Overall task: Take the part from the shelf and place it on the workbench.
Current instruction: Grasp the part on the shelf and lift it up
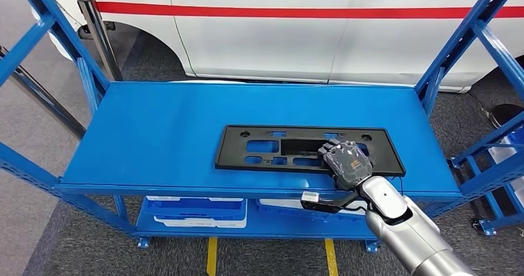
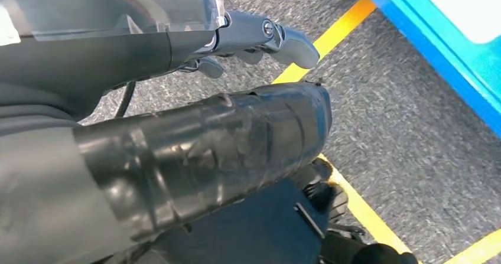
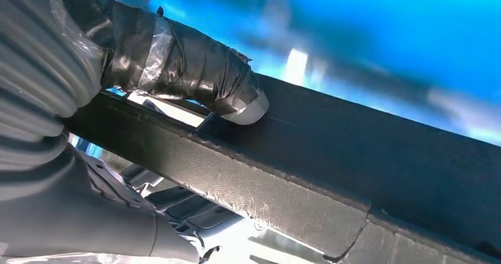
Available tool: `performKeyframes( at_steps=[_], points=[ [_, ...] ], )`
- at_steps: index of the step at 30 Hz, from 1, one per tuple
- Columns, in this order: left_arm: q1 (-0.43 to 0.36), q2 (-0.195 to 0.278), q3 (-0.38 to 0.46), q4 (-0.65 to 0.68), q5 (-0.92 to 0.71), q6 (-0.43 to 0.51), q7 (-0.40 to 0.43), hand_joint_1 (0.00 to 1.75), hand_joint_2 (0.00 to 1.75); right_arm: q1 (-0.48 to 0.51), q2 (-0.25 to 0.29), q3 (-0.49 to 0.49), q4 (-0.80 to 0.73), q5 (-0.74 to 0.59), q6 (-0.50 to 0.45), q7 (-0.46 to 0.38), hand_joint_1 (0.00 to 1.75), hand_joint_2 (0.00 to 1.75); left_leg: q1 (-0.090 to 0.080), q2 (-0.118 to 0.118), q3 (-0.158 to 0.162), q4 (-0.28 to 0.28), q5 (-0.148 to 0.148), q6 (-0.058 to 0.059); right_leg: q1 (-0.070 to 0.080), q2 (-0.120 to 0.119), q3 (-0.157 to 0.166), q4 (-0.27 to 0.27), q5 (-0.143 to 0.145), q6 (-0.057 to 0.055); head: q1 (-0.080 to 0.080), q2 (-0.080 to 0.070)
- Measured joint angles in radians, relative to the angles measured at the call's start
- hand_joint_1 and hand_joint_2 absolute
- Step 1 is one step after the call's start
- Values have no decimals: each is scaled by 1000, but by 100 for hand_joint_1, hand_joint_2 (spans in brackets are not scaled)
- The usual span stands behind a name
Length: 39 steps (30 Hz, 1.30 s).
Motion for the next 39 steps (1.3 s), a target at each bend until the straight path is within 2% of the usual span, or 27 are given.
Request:
performKeyframes(
  at_steps=[2,4,5,6,7,9,11,14,16,17,20,21,22,23,25,27,30,32,34,35,36,37,38,39],
  points=[
    [-1,-1,0,0,1,-1,-1,0,0,14,0,-10,-39,29,-14,15,175,175,2,3,3,-9,7,12,-2,1,-26,59,-41,7,0,0],
    [-2,-1,0,0,4,-5,-1,0,0,30,1,-16,-72,67,-39,29,175,175,1,4,1,-9,7,17,-3,2,-80,182,-102,10,0,0],
    [-2,-1,0,0,6,-9,-1,0,0,42,1,-18,-88,98,-58,39,175,175,0,3,1,-7,6,18,-4,1,-104,236,-121,12,0,0],
    [0,-1,0,0,8,-13,-1,0,0,56,1,-20,-109,139,-81,53,175,175,0,2,1,-6,5,19,-5,1,-116,263,-122,13,0,0],
    [1,-1,0,0,10,-16,-2,0,0,72,2,-22,-137,189,-103,72,175,175,0,1,1,-4,4,18,-6,1,-112,253,-105,14,0,0],
    [2,-2,0,0,16,-21,-6,0,87,107,8,-23,-210,304,-141,117,175,175,1,-2,4,2,-3,13,-9,1,-55,136,-41,13,0,0],
    [2,-2,0,0,22,-25,-10,0,175,135,20,-23,-275,391,-166,154,175,175,-2,-2,2,8,-11,4,-7,2,-4,32,-9,8,0,0],
    [0,-2,0,0,25,-30,-14,0,175,172,46,-22,-337,434,-181,192,175,175,-4,-1,-1,10,-13,-9,-3,4,4,9,-14,-6,-1,0],
    [1,-2,0,0,29,-32,-16,0,175,207,60,-20,-372,441,-192,219,175,175,-2,-1,-7,29,-30,-19,-3,1,8,2,-13,-19,0,0],
    [2,-2,0,0,31,-33,-17,0,175,222,67,-18,-386,443,-199,231,175,175,-1,-1,-21,62,-52,-24,-4,0,10,-1,-12,-25,0,0],
    [4,-2,1,0,37,-32,-18,0,175,245,79,-11,-414,445,-222,261,175,175,1,-1,-103,234,-131,-31,-2,0,10,-2,-12,-35,-1,0],
    [6,-2,2,0,39,-32,-18,0,175,251,80,-8,-422,445,-227,271,175,175,2,0,-122,268,-136,-31,-1,0,11,-2,-13,-36,-1,0],
    [7,-2,3,0,41,-32,-18,0,175,256,79,-5,-429,445,-229,281,175,175,2,0,-125,269,-122,-30,-1,1,11,-2,-13,-36,0,0],
    [9,-2,4,0,42,-31,-18,0,175,259,78,0,-436,445,-229,291,175,175,1,0,-111,235,-93,-28,0,2,12,-1,-14,-36,0,0],
    [10,-1,8,0,43,-30,-19,0,175,261,77,13,-453,445,-229,308,175,175,0,-1,-54,112,-28,-17,1,4,14,-1,-15,-35,0,0],
    [9,0,10,0,45,-30,-21,0,175,259,75,26,-467,445,-229,324,175,175,-4,-1,-15,26,-3,-9,3,5,12,1,-14,-28,0,0],
    [11,0,12,0,49,-32,-26,0,175,256,70,49,-481,445,-230,347,175,175,-5,-1,-9,5,-1,-2,3,4,9,1,-13,-12,0,0],
    [13,-1,12,0,50,-34,-29,0,175,251,63,62,-489,445,-230,359,175,175,0,0,-4,-7,6,7,3,4,0,28,-34,-2,0,0],
    [11,-1,12,0,51,-35,-31,0,175,246,58,70,-494,445,-229,365,175,175,1,1,-1,-12,10,13,3,3,-42,122,-90,5,0,0],
    [11,-1,12,0,51,-35,-31,0,175,245,56,74,-495,445,-229,366,175,175,1,2,-2,-11,10,14,2,4,-72,189,-122,7,0,0],
    [12,-1,12,0,51,-35,-31,0,175,245,53,78,-495,445,-229,366,175,175,0,2,-2,-10,10,14,1,3,-99,246,-142,9,0,0],
    [12,-1,12,0,51,-35,-31,0,175,245,52,82,-495,445,-229,366,175,175,0,2,-3,-9,9,14,-1,3,-112,275,-146,11,0,0],
    [13,-1,12,0,51,-35,-31,0,175,245,50,86,-495,445,-229,366,175,175,1,1,-3,-7,9,14,-3,3,-109,271,-131,11,0,0],
    [13,-1,12,0,51,-36,-31,0,175,244,49,88,-495,445,-229,367,175,175,1,1,-2,-5,8,13,-4,3,-86,226,-101,11,0,0]
  ],
)
